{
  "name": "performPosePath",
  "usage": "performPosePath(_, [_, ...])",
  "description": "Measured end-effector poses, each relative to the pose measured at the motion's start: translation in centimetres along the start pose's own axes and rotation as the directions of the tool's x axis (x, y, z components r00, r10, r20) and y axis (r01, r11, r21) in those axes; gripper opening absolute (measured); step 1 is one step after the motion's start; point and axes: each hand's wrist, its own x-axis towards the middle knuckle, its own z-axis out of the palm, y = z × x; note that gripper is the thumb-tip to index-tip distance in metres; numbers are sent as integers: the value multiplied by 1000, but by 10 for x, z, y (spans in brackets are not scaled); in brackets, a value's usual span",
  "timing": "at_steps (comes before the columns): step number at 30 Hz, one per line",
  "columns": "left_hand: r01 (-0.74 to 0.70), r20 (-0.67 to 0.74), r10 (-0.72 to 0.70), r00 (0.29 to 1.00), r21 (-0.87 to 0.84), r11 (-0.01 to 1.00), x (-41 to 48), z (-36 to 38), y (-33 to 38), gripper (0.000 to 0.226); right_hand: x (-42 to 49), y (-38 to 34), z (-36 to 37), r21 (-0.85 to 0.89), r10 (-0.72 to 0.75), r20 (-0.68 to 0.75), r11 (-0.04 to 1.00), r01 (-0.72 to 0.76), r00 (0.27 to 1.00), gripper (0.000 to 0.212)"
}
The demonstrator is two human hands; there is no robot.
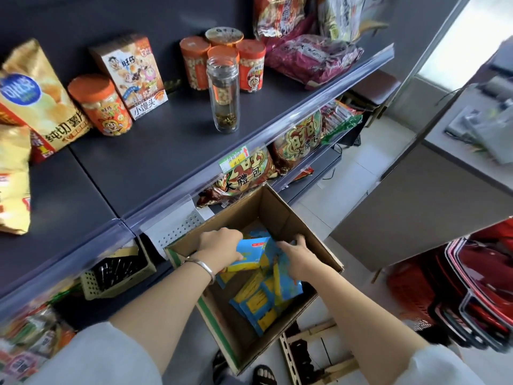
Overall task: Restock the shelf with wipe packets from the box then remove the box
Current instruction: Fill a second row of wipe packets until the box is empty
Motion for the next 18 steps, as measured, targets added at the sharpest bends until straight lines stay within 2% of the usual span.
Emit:
performPosePath(2, [14, -37, -14, 999, -7, 1000, -5, -20, -1, 25, -5, -7, -21, 25, -77, -44, 997, 78, 996, 89])
performPosePath(5, [56, -102, -57, 993, -15, 998, -13, -49, -8, 26, -17, -19, -53, 81, -166, -128, 981, 177, 978, 90])
performPosePath(11, [136, -237, -150, 960, -73, 988, -40, -102, -23, 33, -40, -36, -104, 220, -162, -270, 949, 224, 949, 70])
performPosePath(15, [148, -332, -190, 924, -150, 978, -62, -131, -30, 29, -60, -46, -137, 173, -203, -328, 947, 269, 923, 47])
performPosePath(18, [145, -416, -209, 885, -181, 973, -80, -154, -31, 27, -76, -52, -158, 139, -247, -402, 935, 326, 882, 40])
